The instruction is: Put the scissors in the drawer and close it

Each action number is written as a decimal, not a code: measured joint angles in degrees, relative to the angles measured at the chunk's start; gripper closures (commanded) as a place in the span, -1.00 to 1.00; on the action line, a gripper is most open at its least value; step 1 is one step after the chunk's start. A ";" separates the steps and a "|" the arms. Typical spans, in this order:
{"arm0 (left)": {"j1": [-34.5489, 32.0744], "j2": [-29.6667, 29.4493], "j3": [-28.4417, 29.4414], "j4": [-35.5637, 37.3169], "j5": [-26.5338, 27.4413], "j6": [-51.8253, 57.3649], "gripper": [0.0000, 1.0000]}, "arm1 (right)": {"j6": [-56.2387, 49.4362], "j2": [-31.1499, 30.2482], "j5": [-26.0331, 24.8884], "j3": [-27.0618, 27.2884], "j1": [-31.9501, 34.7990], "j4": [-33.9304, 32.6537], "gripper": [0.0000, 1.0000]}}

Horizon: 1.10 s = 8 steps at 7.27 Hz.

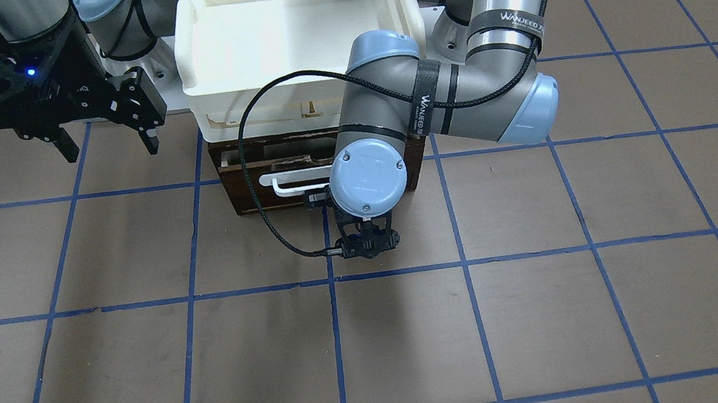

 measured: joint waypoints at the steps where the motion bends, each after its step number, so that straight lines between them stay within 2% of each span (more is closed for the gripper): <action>1: -0.45 0.62 -0.71 -0.97 -0.71 0.87 -1.00 | -0.02 0.00 0.00 0.00 0.00 -0.02 -1.00; 5: -1.69 2.63 -3.54 -1.26 -1.11 2.02 -1.00 | -0.05 0.00 -0.02 0.00 0.00 -0.03 -1.00; 8: -0.02 3.81 0.85 3.70 1.29 3.84 -1.00 | -0.23 0.00 -0.76 0.01 0.07 -0.03 -1.00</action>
